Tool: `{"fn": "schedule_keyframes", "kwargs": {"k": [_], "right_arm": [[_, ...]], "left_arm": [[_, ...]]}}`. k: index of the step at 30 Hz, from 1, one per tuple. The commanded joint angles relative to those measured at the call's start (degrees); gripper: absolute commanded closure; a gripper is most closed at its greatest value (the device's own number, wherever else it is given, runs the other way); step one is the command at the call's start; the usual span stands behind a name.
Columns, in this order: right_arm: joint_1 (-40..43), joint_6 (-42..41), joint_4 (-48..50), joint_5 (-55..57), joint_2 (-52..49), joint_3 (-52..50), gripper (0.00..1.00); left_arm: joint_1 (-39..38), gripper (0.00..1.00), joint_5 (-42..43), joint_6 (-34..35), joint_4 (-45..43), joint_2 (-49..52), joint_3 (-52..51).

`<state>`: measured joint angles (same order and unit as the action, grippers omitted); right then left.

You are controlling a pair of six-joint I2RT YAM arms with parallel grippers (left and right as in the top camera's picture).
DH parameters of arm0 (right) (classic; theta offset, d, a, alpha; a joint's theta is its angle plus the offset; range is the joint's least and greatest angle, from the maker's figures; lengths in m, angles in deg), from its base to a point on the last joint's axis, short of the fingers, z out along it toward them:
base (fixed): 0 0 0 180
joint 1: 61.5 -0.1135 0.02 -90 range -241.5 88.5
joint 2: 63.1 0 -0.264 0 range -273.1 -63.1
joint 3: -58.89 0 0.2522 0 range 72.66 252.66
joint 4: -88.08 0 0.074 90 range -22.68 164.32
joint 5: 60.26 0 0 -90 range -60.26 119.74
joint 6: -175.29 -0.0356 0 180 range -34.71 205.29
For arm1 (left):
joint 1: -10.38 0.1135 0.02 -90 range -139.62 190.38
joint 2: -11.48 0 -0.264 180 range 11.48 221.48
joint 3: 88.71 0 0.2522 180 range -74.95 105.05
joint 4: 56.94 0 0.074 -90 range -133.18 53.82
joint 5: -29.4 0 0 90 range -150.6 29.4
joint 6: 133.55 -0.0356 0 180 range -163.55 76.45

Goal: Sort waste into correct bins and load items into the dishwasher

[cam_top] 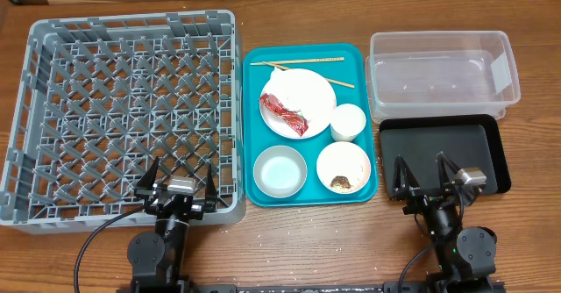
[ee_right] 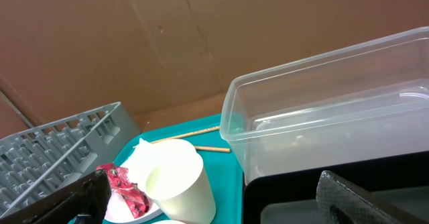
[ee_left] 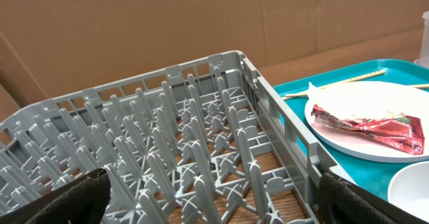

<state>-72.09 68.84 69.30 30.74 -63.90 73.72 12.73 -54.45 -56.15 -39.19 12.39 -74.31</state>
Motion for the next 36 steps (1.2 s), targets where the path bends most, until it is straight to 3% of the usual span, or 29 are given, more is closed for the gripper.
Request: {"fn": "schedule_keyframes", "kwargs": {"k": [1,12,21,28,36], "right_arm": [[-0.4,0.4,0.3,0.2,0.5,-0.6,0.00],[-0.4,0.0,1.7,0.3,0.5,-0.6,0.00],[-0.4,1.7,8.0,-10.4,0.3,3.1,0.00],[-0.4,4.9,1.4,-16.4,-7.5,18.4,0.00],[-0.4,5.0,-11.9,-23.7,-33.2,44.3,0.00]], "left_arm": [[0.3,0.00,-0.3,-0.5,0.0,-0.3,-0.4],[0.3,0.00,-0.3,-0.5,0.0,-0.3,-0.4],[0.3,0.00,-0.3,-0.5,0.0,-0.3,-0.4],[0.3,0.00,-0.3,-0.5,0.0,-0.3,-0.4],[0.3,0.00,-0.3,-0.5,0.0,-0.3,-0.4]]}}
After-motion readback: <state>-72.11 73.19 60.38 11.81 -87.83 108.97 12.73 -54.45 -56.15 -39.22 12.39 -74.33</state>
